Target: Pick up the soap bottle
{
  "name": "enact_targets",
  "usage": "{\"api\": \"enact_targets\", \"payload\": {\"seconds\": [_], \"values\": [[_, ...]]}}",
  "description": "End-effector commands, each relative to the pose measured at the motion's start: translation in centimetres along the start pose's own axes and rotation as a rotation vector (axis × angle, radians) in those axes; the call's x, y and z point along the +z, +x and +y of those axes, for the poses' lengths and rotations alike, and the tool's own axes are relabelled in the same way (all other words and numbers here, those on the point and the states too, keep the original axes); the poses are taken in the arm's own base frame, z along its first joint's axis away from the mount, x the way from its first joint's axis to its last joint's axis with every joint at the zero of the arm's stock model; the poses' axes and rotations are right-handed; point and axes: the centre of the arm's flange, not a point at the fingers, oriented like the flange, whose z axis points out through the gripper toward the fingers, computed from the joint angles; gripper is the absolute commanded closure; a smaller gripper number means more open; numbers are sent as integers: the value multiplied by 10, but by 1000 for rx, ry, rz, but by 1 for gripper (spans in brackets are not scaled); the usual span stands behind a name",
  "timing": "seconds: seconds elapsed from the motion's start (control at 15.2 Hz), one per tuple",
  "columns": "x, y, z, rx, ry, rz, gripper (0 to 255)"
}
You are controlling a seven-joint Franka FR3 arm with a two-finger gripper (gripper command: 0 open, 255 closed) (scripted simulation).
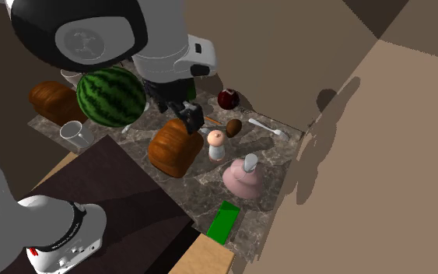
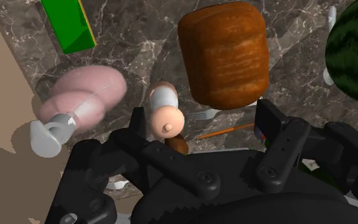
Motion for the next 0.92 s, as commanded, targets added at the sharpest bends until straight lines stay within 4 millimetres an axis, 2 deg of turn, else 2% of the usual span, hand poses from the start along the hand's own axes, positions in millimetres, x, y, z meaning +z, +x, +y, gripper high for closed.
{"api": "enact_targets", "payload": {"seconds": [0.0,0.86], "values": [[11,8,23,7,-7,3,0],[75,65,166,57,-42,18,0]]}}
